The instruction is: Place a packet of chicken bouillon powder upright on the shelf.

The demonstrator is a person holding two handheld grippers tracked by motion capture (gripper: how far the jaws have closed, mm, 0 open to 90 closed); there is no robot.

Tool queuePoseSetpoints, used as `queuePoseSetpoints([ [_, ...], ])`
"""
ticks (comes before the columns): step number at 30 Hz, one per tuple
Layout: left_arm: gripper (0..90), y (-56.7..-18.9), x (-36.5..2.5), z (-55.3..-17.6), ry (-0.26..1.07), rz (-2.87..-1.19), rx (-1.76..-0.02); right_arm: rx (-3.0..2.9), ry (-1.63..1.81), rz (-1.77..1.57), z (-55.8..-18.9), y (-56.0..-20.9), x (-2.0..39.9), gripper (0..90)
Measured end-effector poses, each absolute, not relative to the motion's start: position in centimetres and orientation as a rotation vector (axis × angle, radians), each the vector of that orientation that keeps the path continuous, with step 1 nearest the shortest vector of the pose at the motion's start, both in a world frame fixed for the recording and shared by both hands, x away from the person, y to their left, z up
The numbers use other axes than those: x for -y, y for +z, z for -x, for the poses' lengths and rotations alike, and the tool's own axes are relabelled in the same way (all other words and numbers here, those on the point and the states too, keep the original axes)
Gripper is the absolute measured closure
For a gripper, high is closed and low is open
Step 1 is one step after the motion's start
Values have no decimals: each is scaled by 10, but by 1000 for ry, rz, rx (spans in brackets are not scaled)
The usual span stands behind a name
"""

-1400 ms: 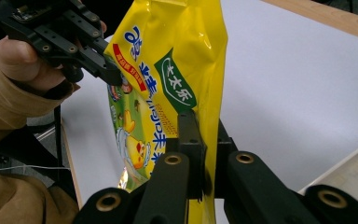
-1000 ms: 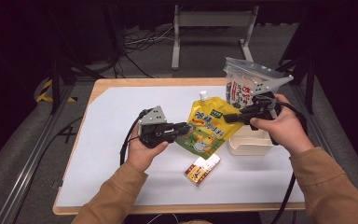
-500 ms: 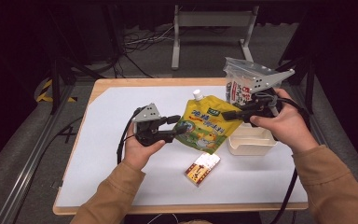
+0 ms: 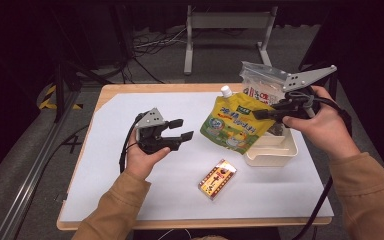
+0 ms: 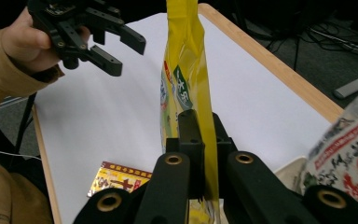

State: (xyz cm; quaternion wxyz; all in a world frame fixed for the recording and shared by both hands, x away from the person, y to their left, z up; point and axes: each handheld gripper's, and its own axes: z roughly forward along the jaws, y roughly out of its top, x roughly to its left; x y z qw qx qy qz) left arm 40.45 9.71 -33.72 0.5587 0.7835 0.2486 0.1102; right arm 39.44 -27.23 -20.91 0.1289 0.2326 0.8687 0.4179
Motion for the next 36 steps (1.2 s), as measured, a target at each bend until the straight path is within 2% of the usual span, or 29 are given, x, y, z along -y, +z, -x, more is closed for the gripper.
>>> queuePoseSetpoints([
  [15, 361, -338, -114, -408, 291, -1883, -654, -2457, 1128, -744, -402, -200, 311, 895],
  [36, 332, -342, -123, -414, 320, -1936, -704, -2429, 1019, -765, -409, -195, 337, 895],
])
